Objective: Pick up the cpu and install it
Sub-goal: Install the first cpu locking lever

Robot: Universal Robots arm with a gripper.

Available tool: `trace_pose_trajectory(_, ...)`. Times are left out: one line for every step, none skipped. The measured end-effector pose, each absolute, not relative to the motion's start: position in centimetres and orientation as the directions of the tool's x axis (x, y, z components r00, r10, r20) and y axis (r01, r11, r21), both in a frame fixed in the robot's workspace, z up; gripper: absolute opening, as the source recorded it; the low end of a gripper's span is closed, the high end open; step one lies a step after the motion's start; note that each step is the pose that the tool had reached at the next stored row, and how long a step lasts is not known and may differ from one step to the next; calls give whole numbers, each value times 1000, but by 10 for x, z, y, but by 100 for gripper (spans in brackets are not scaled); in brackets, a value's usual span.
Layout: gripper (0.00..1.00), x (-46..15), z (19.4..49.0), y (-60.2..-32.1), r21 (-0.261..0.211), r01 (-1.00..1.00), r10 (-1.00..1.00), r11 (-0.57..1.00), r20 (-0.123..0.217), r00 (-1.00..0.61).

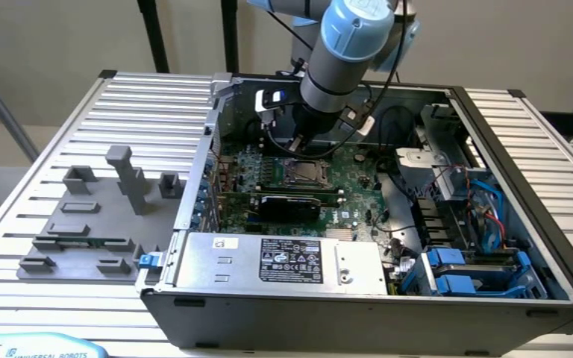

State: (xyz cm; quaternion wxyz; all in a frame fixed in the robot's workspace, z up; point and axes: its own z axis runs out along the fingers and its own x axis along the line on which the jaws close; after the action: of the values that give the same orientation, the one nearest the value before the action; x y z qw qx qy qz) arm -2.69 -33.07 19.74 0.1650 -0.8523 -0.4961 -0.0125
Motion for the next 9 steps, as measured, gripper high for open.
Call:
trace_pose_trajectory(11, -27, 197, -331, -269, 850, 842, -453, 185, 507)
trace_pose_trajectory(11, -27, 197, -331, -269, 850, 842, -453, 185, 507)
trace_pose_trajectory(11, -27, 197, -331, -269, 850, 842, -453, 185, 508)
trace_pose_trajectory(11, -27, 197, -331, -269, 850, 842, -453, 185, 508)
trace_pose_trajectory(11, -26, 197, -331, -269, 850, 842, -453, 185, 508)
trace_pose_trajectory(11, -26, 196, -331, -269, 850, 842, -453, 185, 508)
trace_pose_trajectory(11, -25, 196, -331, -269, 850, 842, -453, 185, 508)
trace_pose_trajectory(11, -24, 196, -331, -269, 850, 842, -453, 185, 508)
trace_pose_trajectory(11, -23, 196, -331, -269, 850, 842, -453, 185, 508)
